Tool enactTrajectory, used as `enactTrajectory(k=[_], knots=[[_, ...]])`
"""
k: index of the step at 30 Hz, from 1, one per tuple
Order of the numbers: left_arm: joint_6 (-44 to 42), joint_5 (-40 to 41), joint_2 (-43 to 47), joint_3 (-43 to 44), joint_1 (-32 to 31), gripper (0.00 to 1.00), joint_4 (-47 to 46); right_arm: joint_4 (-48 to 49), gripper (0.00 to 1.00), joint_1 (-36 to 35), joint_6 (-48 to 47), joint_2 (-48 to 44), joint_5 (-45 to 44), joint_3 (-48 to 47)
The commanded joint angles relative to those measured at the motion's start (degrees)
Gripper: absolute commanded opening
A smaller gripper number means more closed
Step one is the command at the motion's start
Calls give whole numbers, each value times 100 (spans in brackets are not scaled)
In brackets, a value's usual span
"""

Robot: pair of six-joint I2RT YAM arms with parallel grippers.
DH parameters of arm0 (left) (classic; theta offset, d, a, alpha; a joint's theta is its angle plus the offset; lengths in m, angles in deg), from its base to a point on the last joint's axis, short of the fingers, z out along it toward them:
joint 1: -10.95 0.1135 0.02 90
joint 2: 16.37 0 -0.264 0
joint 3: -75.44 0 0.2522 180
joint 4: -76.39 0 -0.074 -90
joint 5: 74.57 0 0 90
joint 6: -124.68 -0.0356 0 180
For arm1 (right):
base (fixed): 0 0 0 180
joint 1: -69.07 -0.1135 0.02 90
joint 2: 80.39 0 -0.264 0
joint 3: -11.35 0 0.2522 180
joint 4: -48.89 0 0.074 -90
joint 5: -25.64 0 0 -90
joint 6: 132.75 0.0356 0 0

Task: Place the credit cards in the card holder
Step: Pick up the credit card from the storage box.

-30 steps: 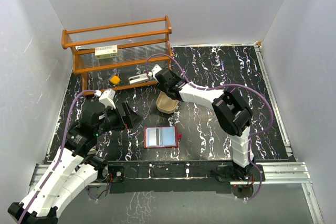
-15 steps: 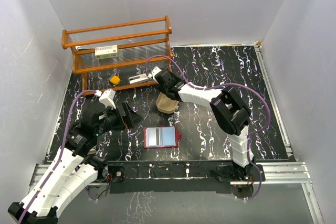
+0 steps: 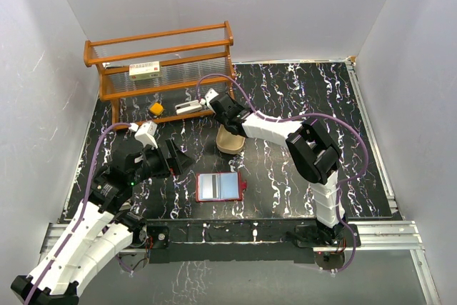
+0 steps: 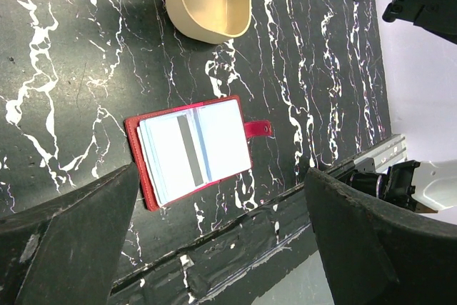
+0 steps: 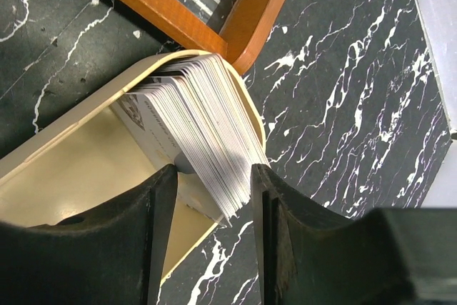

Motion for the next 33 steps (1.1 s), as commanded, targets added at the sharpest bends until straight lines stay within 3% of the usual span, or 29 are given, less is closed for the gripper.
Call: enactTrajectory(k=[1,17,33], knots=[[-55,-84,47,-34,-8,99,-81,276,42,79,-92,-131,-236,-415],[-54,-84,52,-45,-5,99,-88,135,31,77,-63,-160,-117,-442],[-53,-123,-45,-69,-6,99,-134,-312,9,79,178,-447,285,-553]])
